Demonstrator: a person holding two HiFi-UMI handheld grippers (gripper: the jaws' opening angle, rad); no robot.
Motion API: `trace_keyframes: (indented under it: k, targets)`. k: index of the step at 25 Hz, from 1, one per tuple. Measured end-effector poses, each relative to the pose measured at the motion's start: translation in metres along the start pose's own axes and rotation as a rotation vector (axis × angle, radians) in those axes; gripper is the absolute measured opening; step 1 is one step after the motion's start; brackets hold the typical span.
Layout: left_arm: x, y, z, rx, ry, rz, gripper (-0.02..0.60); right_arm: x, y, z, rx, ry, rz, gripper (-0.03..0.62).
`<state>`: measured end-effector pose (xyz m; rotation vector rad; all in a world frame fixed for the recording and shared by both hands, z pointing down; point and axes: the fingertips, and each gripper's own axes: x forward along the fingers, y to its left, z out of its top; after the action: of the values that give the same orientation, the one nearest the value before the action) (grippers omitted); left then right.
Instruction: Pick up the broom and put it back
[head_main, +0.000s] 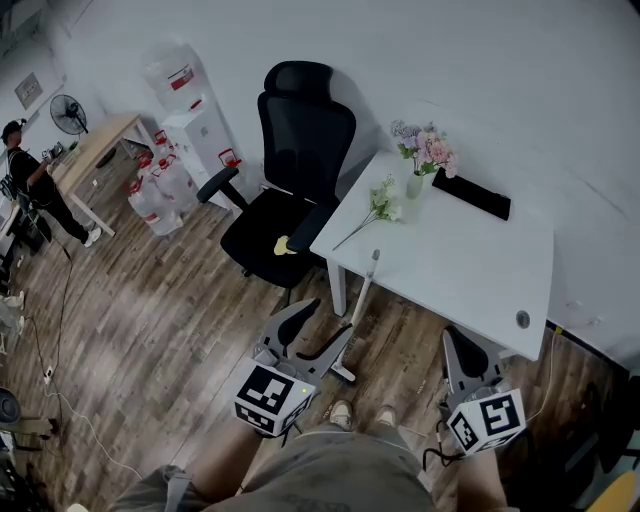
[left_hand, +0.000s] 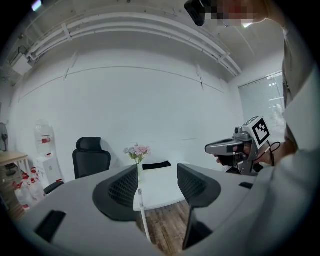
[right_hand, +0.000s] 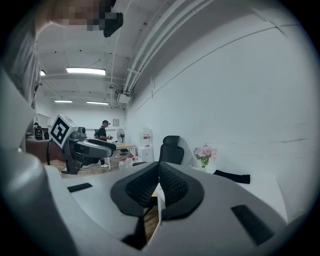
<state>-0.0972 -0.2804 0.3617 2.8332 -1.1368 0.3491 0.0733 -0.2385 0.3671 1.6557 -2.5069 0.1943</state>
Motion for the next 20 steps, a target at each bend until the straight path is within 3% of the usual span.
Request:
trace_keyframes:
  k: [5,20]
  targets:
    - [0.015,0.005,-0.001,-0.038,0.022,0.011,0.256,0.011,-0.017,0.0,0.011,0.003,0.018,0.034]
    - [0.077,0.012,-0.035,-0.03,0.123,0.003,0.256,0.042,-0.068,-0.014,0.058,0.026,0.029,0.034]
